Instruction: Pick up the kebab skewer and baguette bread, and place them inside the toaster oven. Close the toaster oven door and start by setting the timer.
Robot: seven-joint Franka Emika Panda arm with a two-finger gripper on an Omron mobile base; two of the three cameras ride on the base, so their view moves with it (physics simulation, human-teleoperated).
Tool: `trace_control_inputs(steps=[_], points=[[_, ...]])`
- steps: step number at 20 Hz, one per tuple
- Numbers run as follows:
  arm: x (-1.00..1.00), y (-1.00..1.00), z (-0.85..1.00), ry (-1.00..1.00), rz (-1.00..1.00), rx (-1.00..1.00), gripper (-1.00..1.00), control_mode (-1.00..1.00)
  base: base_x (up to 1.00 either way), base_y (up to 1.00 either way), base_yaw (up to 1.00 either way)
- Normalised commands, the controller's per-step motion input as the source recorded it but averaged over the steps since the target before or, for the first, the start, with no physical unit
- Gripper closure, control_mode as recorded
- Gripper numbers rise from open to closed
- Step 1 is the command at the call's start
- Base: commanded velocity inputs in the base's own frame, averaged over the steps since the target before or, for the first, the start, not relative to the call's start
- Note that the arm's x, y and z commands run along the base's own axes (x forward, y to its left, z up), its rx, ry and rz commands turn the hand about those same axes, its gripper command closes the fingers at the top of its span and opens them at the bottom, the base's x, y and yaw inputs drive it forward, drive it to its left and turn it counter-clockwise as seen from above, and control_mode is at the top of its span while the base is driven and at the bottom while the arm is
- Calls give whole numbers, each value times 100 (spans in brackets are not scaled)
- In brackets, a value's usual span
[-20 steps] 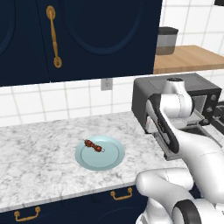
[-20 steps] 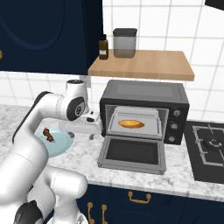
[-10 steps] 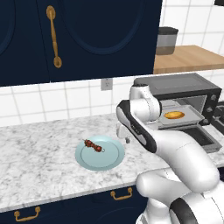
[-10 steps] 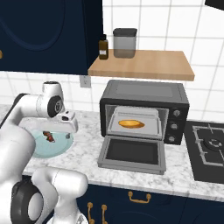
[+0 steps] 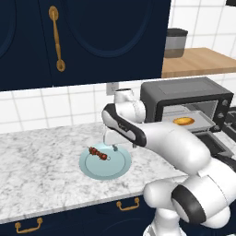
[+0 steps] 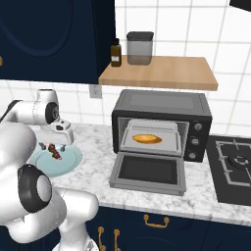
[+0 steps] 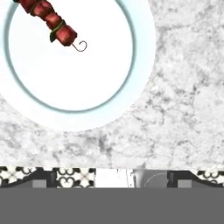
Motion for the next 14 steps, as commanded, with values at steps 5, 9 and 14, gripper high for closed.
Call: trace_control_inputs(steps=[5, 9, 14], points=[[17, 44, -60, -2, 0, 0, -100, -100, 0, 0, 0], [27, 4, -40, -6, 4, 6, -100, -100, 0, 0, 0], [46, 27, -24, 0, 18, 1, -100, -100, 0, 0, 0]])
